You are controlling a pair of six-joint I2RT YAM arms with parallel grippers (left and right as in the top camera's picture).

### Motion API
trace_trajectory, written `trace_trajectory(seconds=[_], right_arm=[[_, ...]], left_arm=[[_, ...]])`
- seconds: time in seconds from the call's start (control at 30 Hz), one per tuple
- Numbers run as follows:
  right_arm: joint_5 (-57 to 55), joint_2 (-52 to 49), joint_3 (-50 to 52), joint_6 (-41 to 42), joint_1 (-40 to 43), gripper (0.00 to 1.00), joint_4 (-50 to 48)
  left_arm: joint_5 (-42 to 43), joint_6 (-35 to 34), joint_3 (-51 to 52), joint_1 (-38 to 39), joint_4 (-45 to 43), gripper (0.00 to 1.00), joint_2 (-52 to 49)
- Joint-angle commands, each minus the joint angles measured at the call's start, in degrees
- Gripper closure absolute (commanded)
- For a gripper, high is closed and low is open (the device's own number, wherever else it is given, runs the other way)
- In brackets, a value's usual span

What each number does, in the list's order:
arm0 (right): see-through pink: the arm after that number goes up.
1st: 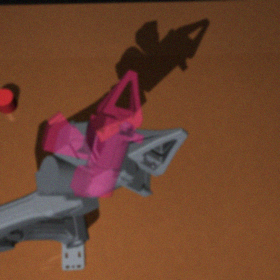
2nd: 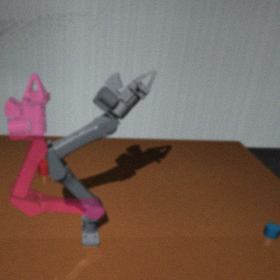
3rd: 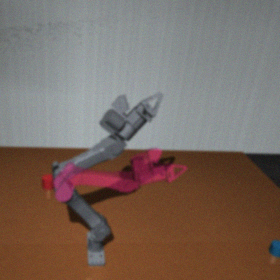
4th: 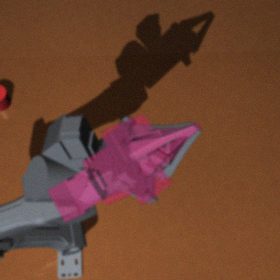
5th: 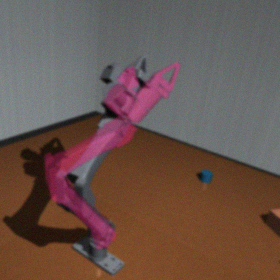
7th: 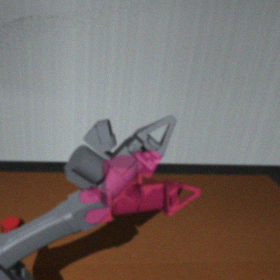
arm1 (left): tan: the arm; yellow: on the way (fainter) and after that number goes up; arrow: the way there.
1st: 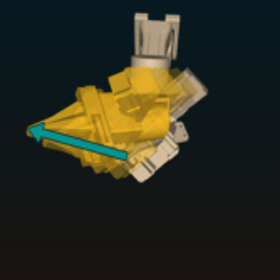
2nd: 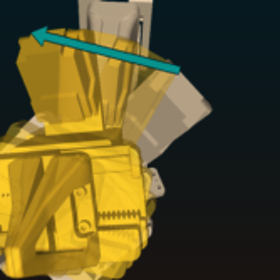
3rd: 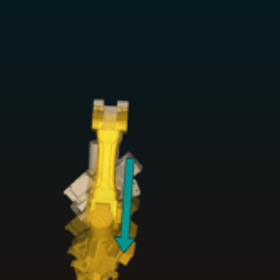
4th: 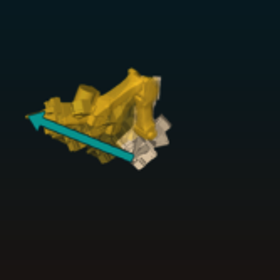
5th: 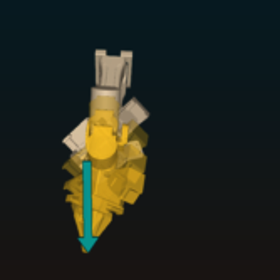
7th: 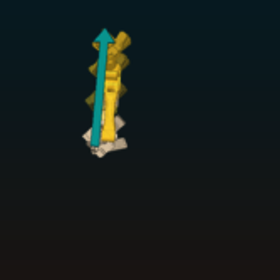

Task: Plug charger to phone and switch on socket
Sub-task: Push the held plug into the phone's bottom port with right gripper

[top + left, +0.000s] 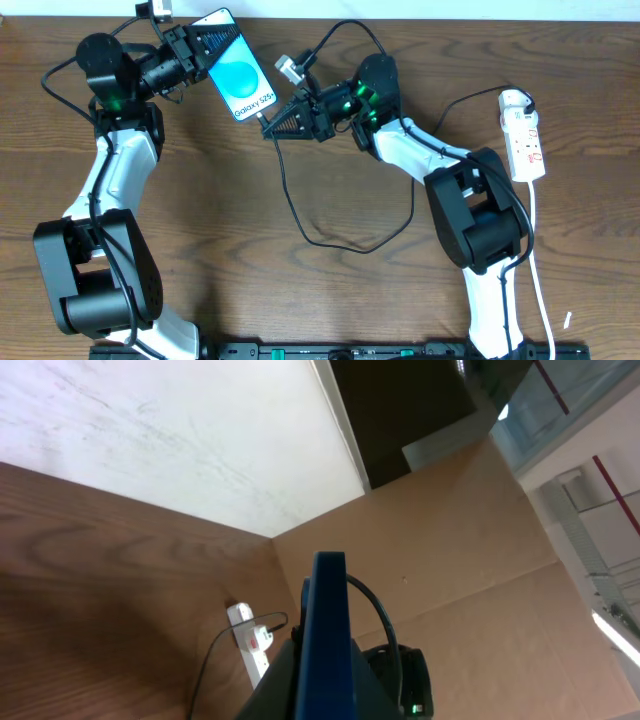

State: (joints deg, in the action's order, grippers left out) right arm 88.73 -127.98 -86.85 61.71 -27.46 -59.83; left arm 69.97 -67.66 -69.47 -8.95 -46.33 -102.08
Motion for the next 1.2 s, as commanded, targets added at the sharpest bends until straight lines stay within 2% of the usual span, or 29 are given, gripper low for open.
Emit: trace_trajectory(seconds=[0.0,0.57,0.73,1.17], right_arm=[[0.7,0.8,-0.5,0.6,0.8,0.99,-0.2],[-0.3,0.8,-0.5,0.7,0.2,0.99,-0.2],[-3.2,0.8,-0.5,5.5,0.2,0.99,-0.2],[-5.9,0.8,-0.5,10.2,-0.2,0.99,-1.0]], left_arm=[[1.0,-0.5,-1.3,-0.1,-0.5,0.92,2.0],[1.5,-0.5,-1.3,-0.1,-0.5,0.93,2.0],[1.7,-0.5,-1.3,-0.1,-0.5,0.93,2.0],[1.7,-0.6,-1.3,-0.1,-0.5,0.92,2.0]])
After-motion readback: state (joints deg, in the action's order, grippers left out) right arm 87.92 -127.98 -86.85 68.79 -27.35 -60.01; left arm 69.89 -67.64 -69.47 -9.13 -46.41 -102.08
